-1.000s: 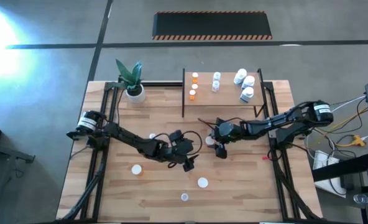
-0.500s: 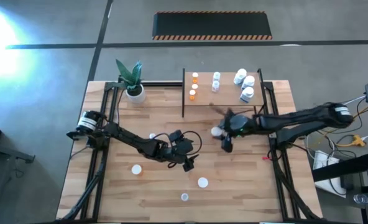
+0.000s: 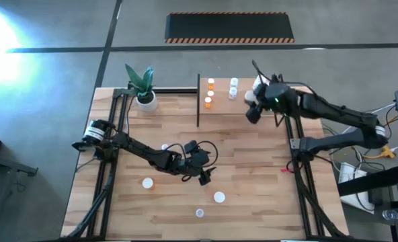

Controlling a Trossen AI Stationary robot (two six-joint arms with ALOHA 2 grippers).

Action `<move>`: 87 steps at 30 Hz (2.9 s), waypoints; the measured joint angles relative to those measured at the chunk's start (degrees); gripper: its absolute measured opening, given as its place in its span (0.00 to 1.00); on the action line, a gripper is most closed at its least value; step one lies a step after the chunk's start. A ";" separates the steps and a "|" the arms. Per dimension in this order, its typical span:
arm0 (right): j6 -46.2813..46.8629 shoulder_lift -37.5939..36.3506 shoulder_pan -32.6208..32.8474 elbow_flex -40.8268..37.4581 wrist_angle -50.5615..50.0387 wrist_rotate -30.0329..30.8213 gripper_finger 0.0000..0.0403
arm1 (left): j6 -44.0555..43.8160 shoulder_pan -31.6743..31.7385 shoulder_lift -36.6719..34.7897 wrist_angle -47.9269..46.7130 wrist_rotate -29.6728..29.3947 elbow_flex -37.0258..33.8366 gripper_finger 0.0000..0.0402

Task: Pick and place medicine bottles onto shelf by color
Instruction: Put the big orange pill bottle on the shelf, then adjust the white pill bottles on the shelf

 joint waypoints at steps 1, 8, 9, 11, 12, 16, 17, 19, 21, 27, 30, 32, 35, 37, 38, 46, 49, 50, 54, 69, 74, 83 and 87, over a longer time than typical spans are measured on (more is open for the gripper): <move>-1.35 1.16 -2.14 0.45 -0.08 -1.05 0.46 | -0.01 0.00 0.00 0.04 0.00 0.00 0.78; -8.10 9.62 -14.02 3.05 0.00 -8.47 0.46 | 0.00 -0.02 0.00 0.04 0.02 0.00 0.78; -8.90 10.54 -15.16 3.25 -0.02 -8.65 0.46 | 0.00 -0.02 0.00 0.03 0.02 0.00 0.78; -9.71 12.08 -16.99 3.27 0.68 -9.93 0.46 | 0.00 -0.02 0.00 0.04 0.02 0.00 0.78; -10.00 12.79 -17.77 3.27 0.92 -10.87 0.46 | -0.01 -0.02 0.00 0.04 0.02 0.00 0.78; -10.48 14.75 -20.10 3.25 1.11 -11.97 0.46 | -0.01 -0.02 0.00 0.06 0.02 0.00 0.78; -10.51 14.94 -20.42 3.25 1.30 -12.24 0.46 | -0.02 -0.02 0.00 0.06 0.02 0.00 0.78; -10.55 15.13 -21.03 3.25 2.22 -13.48 0.46 | -0.02 -0.02 0.00 0.04 0.03 0.00 0.78; -10.34 15.15 -21.35 3.25 3.14 -14.30 0.47 | -0.02 -0.02 0.00 0.06 0.04 0.00 0.78; -9.34 15.83 -22.70 3.25 4.08 -14.32 0.48 | -0.02 -0.02 0.00 0.08 0.04 0.00 0.78; -9.05 17.26 -22.81 3.16 4.05 -14.41 0.48 | -0.02 -0.02 0.00 0.08 0.04 0.00 0.78; -8.92 18.23 -22.73 3.17 4.54 -14.51 0.48 | -0.04 -0.02 0.00 0.08 0.04 0.00 0.78; -9.36 18.97 -22.74 3.18 4.87 -14.48 0.48 | -0.05 -0.02 0.00 0.08 0.04 0.00 0.78; -9.40 19.09 -22.75 3.20 5.37 -14.33 0.48 | -0.06 -0.02 0.00 0.09 0.05 0.00 0.78; -9.53 19.03 -22.75 3.20 5.44 -14.33 0.48 | -0.06 -0.02 0.00 0.11 0.05 0.00 0.78; -10.31 17.81 -22.77 3.25 6.39 -13.51 0.49 | -0.09 -0.02 0.00 0.17 0.07 0.00 0.78; -10.87 17.83 -22.77 3.25 6.28 -12.76 0.49 | -0.11 -0.02 0.00 0.17 0.07 0.00 0.78; -10.84 17.83 -22.77 3.25 6.33 -12.76 0.49 | -0.11 -0.02 0.00 0.17 0.07 0.00 0.78; -10.88 17.81 -22.88 3.25 6.30 -12.75 0.51 | -0.13 -0.02 0.00 0.20 0.07 0.01 0.78; -13.15 16.46 -22.91 3.74 4.86 -5.22 0.66 | -0.17 -0.26 0.00 0.35 0.09 0.02 0.78; -13.41 14.25 -22.71 4.73 4.31 -6.63 0.61 | -0.17 -0.26 0.00 0.35 0.09 0.02 0.78; -9.29 12.68 -24.30 9.62 -3.20 -6.75 0.47 | -0.04 -0.26 0.02 1.57 0.09 0.07 0.78; -8.92 13.74 -26.36 10.39 -6.47 -6.78 0.31 | -0.04 -0.26 0.02 1.57 0.09 0.07 0.78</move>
